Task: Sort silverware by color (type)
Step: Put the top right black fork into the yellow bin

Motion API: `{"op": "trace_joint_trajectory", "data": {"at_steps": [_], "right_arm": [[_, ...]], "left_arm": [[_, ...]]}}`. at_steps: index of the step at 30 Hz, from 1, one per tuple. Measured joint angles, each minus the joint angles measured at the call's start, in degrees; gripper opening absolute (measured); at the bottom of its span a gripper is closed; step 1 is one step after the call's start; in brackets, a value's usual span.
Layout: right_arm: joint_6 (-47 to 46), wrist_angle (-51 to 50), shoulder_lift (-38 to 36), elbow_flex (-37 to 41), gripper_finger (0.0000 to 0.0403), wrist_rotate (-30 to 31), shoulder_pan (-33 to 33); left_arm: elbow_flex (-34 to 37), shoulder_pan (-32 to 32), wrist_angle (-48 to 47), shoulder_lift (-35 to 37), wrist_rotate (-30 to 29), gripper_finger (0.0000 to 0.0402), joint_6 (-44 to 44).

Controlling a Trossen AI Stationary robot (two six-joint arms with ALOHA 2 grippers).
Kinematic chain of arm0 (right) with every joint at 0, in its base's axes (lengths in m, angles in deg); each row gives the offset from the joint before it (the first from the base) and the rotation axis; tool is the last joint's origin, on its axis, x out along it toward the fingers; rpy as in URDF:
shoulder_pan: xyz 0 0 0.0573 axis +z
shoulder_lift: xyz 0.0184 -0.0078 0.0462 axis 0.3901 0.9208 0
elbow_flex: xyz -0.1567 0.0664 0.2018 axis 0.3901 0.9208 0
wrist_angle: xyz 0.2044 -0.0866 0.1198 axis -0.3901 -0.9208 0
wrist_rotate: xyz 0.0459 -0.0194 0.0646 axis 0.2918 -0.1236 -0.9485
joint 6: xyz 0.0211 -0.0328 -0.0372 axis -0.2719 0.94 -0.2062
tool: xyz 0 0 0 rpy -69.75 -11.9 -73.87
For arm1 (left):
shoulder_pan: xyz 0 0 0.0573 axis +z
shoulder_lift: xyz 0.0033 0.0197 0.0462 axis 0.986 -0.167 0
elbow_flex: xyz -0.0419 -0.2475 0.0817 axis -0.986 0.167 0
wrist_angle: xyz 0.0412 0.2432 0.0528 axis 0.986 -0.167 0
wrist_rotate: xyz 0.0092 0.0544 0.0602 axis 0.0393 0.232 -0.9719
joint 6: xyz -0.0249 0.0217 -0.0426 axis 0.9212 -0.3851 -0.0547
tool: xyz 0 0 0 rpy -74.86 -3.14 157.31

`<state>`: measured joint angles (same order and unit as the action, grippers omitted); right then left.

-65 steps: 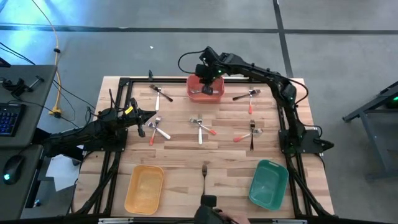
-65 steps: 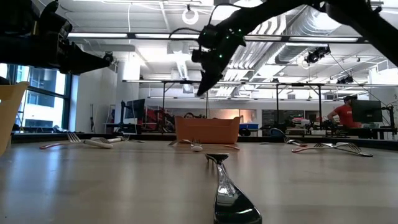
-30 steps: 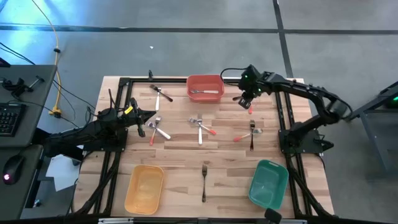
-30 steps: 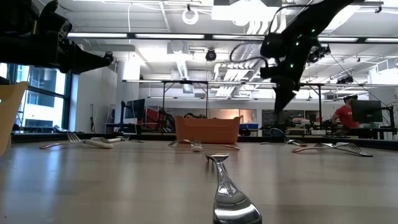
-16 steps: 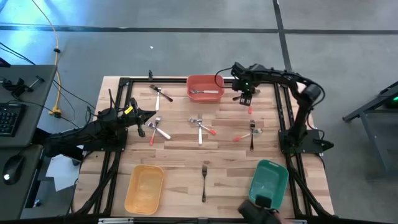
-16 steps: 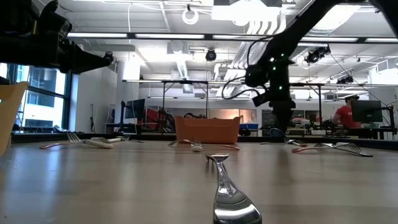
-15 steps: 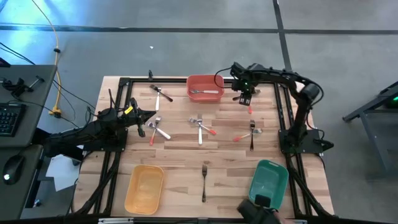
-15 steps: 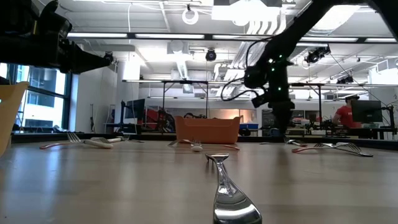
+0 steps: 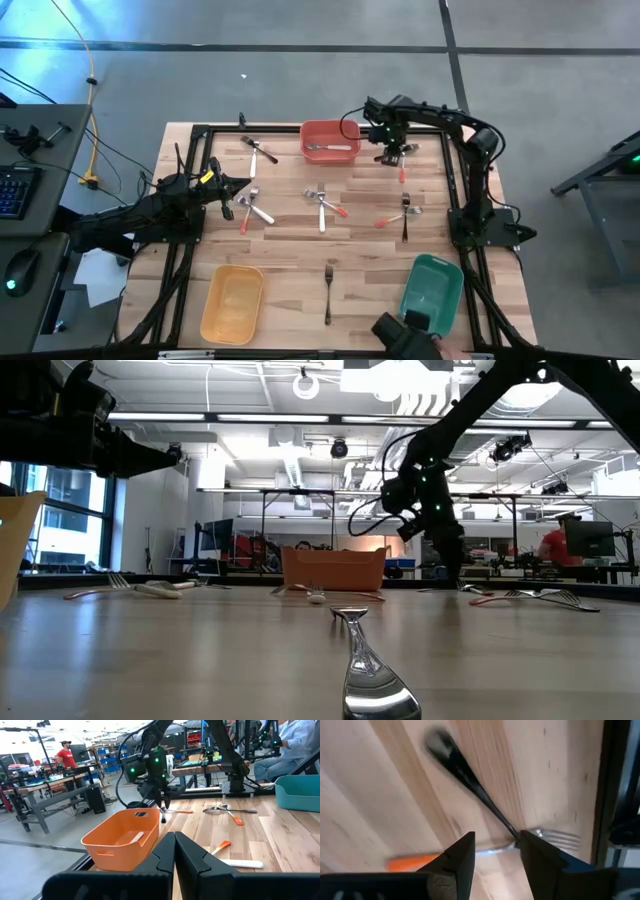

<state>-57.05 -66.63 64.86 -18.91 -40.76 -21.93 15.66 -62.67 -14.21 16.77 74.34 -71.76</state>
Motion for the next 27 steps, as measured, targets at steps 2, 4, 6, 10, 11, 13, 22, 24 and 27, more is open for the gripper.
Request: {"op": "trace_joint_trajectory", "data": {"at_steps": [2, 4, 6, 10, 11, 13, 22, 24, 27], "right_arm": [[-2.49, 0.58, -1.45, -0.37, 0.0133, -3.32, 0.32], [-6.81, 3.69, -3.53, 0.21, 0.0124, -6.85, 0.59], [-12.32, 6.98, -5.59, 1.87, 0.0111, -8.92, 0.8], [-25.57, 12.66, -9.16, 6.88, 0.0073, -9.15, 1.45], [-29.15, 15.08, -10.44, 8.69, 0.0063, -9.14, 1.63], [-36.53, 20.83, -12.89, 12.95, 0.004, -9.02, 2.16], [-51.64, 41.63, -16.42, 28.86, 0.0008, -3.37, 5.68], [-52.81, 43.59, -16.36, 30.34, 0.0004, -0.48, 6.15], [-53.94, 44.42, -16.36, 31.6, 0.0001, 3.11, 6.43]], "left_arm": [[0.0, -0.01, 0.01, 0.0, 0.0, 0.0, -0.07], [0.0, 0.0, 0.0, 0.0, 0.0, 0.0, -0.02], [0.0, -0.02, -0.02, 0.0, 0.0, 0.0, 0.23], [0.0, 0.0, -0.07, 0.0, -0.01, 0.0, 0.96], [0.0, -0.02, -0.07, 0.0, 0.0, 0.0, 0.96], [0.0, -0.01, -0.07, 0.0, -0.02, 0.0, 0.96], [0.0, -0.02, -0.3, 0.0, -0.02, 0.0, 1.09], [0.0, -0.01, -0.37, 0.0, -0.01, 0.0, 1.09], [0.0, -0.01, -0.38, 0.0, -0.02, 0.0, 1.11]]}}
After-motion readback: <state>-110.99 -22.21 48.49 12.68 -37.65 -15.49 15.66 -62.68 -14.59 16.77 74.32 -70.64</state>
